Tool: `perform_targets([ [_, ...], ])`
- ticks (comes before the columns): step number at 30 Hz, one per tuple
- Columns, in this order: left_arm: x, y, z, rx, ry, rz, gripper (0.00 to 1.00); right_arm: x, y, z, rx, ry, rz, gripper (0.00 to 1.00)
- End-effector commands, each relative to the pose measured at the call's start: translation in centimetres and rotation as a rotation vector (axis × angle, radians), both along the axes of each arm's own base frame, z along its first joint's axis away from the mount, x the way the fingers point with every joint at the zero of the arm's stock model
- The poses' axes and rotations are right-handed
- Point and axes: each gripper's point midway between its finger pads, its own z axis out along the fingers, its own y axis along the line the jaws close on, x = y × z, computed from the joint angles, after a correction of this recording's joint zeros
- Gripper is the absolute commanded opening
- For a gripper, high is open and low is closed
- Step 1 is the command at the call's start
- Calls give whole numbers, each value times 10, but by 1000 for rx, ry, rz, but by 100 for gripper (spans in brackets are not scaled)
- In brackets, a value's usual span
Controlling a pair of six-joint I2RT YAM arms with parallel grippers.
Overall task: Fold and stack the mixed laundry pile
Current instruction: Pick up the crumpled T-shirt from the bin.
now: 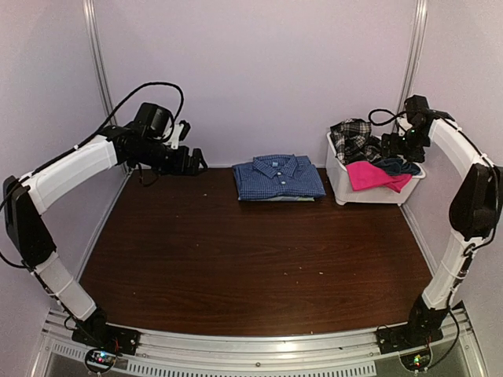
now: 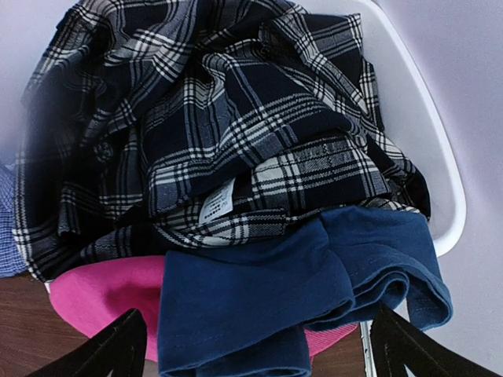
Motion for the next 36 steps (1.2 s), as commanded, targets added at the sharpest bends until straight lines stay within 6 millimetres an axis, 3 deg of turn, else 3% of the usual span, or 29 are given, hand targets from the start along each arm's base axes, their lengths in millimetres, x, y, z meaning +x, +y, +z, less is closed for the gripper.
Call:
perform_targets([
  [1,11,-1,6,5,-24,-3,98,5,-12,-13,-61,39,-18,100],
  [6,12,-3,3,6,-17,-12,98,34,-12,1,-53,-28,-16,100],
  [11,16,1,3,24,-12,-5,98,53,-16,-18,-50,27,-31,100],
  [14,15,6,6,39,-19,5,98,44,-13,-22,-32,61,-29,100],
  [17,14,11,7,39,-21,15,98,25,-5,-7,3,47,-17,100],
  [21,13,10,4,25,-19,15,98,3,-3,-23,9,92,-22,100],
  [25,15,5,-1,7,-7,5,98,-1,-13,-52,-41,163,-48,98],
  [28,17,4,1,5,-10,4,98,4,-21,-54,-84,175,-68,81],
  [33,16,6,5,5,-18,9,98,19,-28,-30,-108,117,-91,44],
  [36,15,8,5,9,-19,18,98,27,-25,-10,-89,54,-80,13],
])
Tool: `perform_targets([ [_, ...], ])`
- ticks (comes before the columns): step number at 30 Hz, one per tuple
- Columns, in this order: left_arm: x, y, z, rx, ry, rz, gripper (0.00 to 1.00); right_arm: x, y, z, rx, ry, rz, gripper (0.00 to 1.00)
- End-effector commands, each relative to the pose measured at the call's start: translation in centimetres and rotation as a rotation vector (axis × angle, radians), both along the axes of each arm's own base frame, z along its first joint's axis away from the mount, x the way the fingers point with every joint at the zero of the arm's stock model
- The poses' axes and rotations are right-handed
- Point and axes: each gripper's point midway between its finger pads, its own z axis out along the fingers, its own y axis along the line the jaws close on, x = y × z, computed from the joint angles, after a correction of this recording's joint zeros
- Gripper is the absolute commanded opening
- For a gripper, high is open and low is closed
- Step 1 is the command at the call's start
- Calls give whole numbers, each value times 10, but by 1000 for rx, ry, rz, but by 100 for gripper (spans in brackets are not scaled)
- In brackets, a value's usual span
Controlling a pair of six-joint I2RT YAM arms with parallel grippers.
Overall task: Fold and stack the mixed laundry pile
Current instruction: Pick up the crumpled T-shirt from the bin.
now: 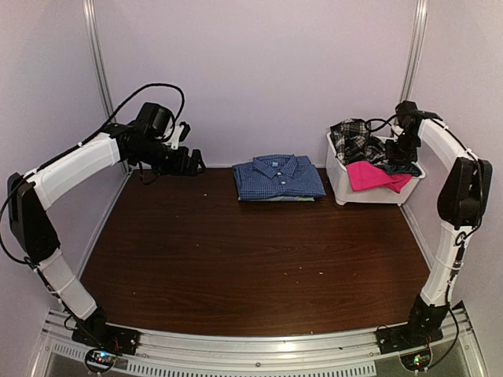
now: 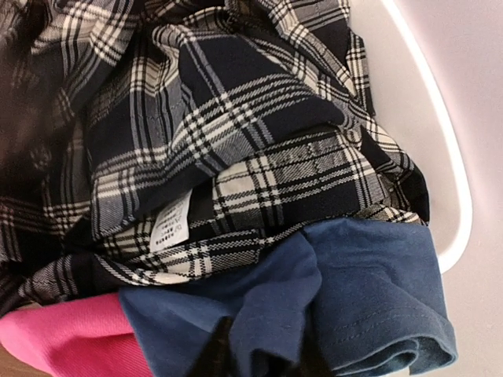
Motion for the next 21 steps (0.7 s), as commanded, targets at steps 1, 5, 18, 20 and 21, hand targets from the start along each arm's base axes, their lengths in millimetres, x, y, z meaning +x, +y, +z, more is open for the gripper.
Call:
perform_targets([
  [1,5,2,14,-28,-47,11,98,13,-6,43,-22,-115,-19,2],
  [5,4,3,14,-27,-49,14,98,24,-2,87,-3,-246,-5,0],
  [18,9,3,18,-34,-56,29,98,4,11,313,20,-909,35,0],
  [20,10,2,20,-40,-60,30,98,-7,15,344,38,-1007,50,0],
  [21,11,1,20,-43,-61,29,98,-13,18,360,49,-1057,62,0],
])
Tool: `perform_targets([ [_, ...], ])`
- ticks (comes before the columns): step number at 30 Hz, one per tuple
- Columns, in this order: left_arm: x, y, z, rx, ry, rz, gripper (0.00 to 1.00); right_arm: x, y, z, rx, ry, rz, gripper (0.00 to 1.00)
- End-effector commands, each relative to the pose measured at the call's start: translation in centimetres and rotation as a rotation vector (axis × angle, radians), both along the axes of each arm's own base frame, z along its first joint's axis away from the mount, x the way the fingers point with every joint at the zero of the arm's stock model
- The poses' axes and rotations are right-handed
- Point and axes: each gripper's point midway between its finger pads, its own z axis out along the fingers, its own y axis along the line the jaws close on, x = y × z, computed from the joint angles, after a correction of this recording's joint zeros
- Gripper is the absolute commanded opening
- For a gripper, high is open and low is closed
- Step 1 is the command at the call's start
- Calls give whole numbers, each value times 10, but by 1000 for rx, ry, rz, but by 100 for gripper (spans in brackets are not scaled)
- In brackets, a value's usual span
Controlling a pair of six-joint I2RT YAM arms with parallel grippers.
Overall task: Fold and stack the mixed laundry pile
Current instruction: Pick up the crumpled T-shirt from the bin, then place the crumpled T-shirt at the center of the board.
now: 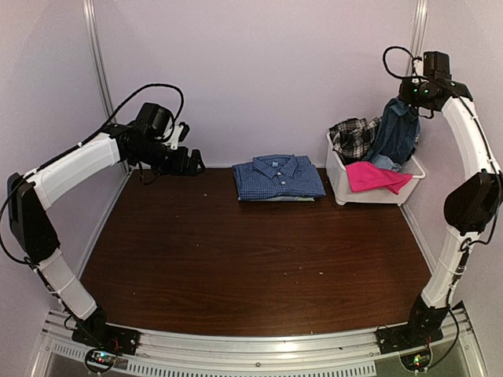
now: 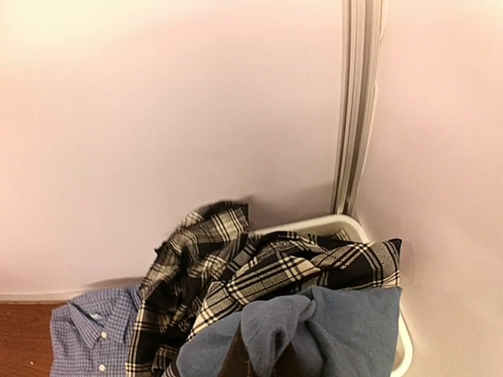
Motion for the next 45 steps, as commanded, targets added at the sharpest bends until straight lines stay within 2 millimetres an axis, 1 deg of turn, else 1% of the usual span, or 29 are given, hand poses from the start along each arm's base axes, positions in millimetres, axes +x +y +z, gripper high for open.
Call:
perform_targets([
  [1,11,-1,21,-43,-65,19,98,-48,10,157,21,-478,38,0],
  [4,13,-3,21,-45,-65,19,98,-69,18,198,36,-610,74,0],
  [6,15,-4,21,-49,-67,20,98,-83,21,221,37,-689,91,0],
  [7,15,-4,22,-52,-67,19,98,-88,21,230,38,-717,91,0],
  [10,18,-7,23,-64,-71,15,98,-106,22,253,33,-796,93,0],
  [12,20,-10,24,-73,-72,10,98,-117,27,267,36,-849,118,0],
  [15,23,-13,25,-82,-75,2,98,-132,37,285,56,-918,181,0],
  [18,25,-15,27,-87,-79,2,98,-146,55,299,134,-972,297,0],
  [20,27,-16,28,-94,-85,4,98,-152,72,305,209,-991,412,0],
  [23,30,-17,31,-101,-90,14,98,-164,112,309,287,-1006,607,0],
  [24,31,-16,32,-103,-92,18,98,-168,122,312,293,-1015,644,0],
  [25,32,-16,33,-103,-93,24,98,-174,142,312,320,-1014,708,0],
  [29,34,-14,37,-116,-94,44,98,-190,198,312,410,-1000,877,0],
  [32,34,-12,39,-121,-97,54,98,-210,236,316,465,-1020,992,0],
  [37,32,-7,41,-121,-101,81,98,-243,292,321,576,-1032,1153,0],
  [40,31,0,42,-122,-102,111,98,-268,319,326,643,-1049,1236,0],
  [41,31,2,42,-124,-100,122,98,-276,325,328,661,-1061,1259,0],
  [43,30,7,42,-132,-98,141,98,-291,333,334,700,-1087,1289,0],
  [45,29,14,41,-140,-96,165,98,-303,335,340,749,-1110,1309,0],
])
